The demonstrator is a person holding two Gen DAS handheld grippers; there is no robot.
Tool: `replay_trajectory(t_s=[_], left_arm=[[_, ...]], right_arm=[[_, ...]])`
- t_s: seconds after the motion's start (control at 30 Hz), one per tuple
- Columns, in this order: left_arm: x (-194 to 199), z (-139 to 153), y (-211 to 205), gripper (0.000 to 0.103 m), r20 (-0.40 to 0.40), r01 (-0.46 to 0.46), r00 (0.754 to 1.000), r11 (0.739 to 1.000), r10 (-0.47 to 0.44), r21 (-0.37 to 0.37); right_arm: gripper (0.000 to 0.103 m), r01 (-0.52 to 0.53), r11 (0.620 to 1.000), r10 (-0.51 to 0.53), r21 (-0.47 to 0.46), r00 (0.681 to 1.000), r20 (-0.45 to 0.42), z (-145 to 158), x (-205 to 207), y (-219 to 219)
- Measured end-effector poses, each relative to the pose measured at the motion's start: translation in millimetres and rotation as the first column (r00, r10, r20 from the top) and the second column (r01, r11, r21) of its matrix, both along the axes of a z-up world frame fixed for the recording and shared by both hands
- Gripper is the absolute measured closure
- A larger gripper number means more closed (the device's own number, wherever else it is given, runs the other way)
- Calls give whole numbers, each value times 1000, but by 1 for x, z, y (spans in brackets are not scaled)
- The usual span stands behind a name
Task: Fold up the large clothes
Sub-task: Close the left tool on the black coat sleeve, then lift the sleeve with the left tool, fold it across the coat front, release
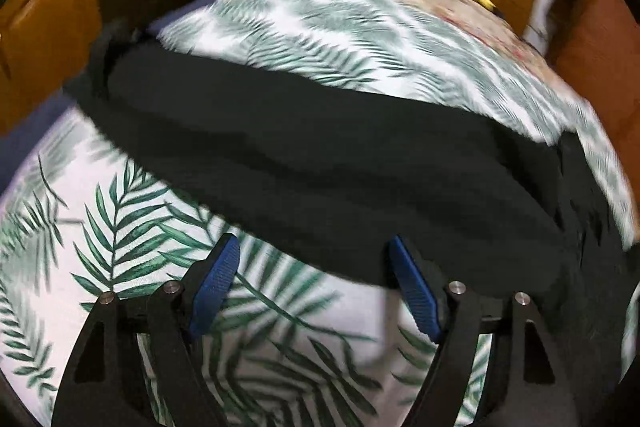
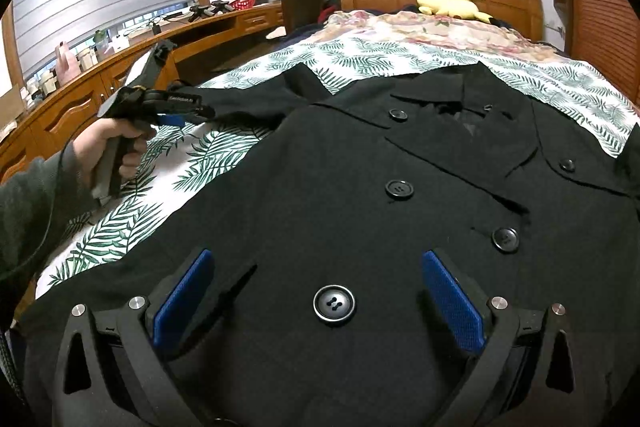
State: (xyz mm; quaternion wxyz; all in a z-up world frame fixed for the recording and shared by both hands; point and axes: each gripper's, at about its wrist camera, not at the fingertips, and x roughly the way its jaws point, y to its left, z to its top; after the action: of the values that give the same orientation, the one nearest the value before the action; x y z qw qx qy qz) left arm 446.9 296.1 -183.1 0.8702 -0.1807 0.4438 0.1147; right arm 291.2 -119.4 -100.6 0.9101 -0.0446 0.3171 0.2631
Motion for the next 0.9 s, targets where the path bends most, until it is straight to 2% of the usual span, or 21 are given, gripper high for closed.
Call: replay_trajectory(t_s=[0.13,0.2,0.27,0.3,0.33,0.37,0.47,0.57,0.63,0.7,0.9], left_arm=[[4,-1,12,25,-1,-42,999,997,42,-57],[7,0,10,36,-4,-44,999,998,44,-52],[10,-1,9,66,-5,-40,999,998,40,-40],[12,-1,9,75,-6,-40,999,998,40,-39],[14,-2,10,89,-5,-41,999,998,41,-41],[15,-1,9,97,-4,-37,999,998,37,-50],[10,20,-11,101,23,-34,999,999,34,9],[2,59,-56,101,90,56,994,992,-67,116],[-9,89,-94,101,135,126,980,979,-148,158],[-18,109,-122,101,158,187,964,968,-214,169],[-44,150,-198,101,190,323,911,920,-366,224]], right_arm=[[0,-1,1000,1,0,1000,-1,-1,0,0],[0,0,1000,0,1,1000,-1,-1,0,0],[0,0,1000,0,1,1000,-1,-1,-1,0],[0,0,1000,0,1,1000,0,-1,-1,0],[0,1,1000,-1,0,1000,1,-1,-1,0],[0,1,1000,-1,1,1000,2,-1,-1,0],[0,3,1000,-3,3,1000,6,-1,-2,0],[0,5,1000,-5,8,1000,8,-1,-3,-1],[0,7,1000,-7,12,1000,13,-1,-3,-2],[0,10,1000,-10,16,1000,16,-1,-4,-3],[0,3,1000,-4,10,999,43,7,-16,-7]])
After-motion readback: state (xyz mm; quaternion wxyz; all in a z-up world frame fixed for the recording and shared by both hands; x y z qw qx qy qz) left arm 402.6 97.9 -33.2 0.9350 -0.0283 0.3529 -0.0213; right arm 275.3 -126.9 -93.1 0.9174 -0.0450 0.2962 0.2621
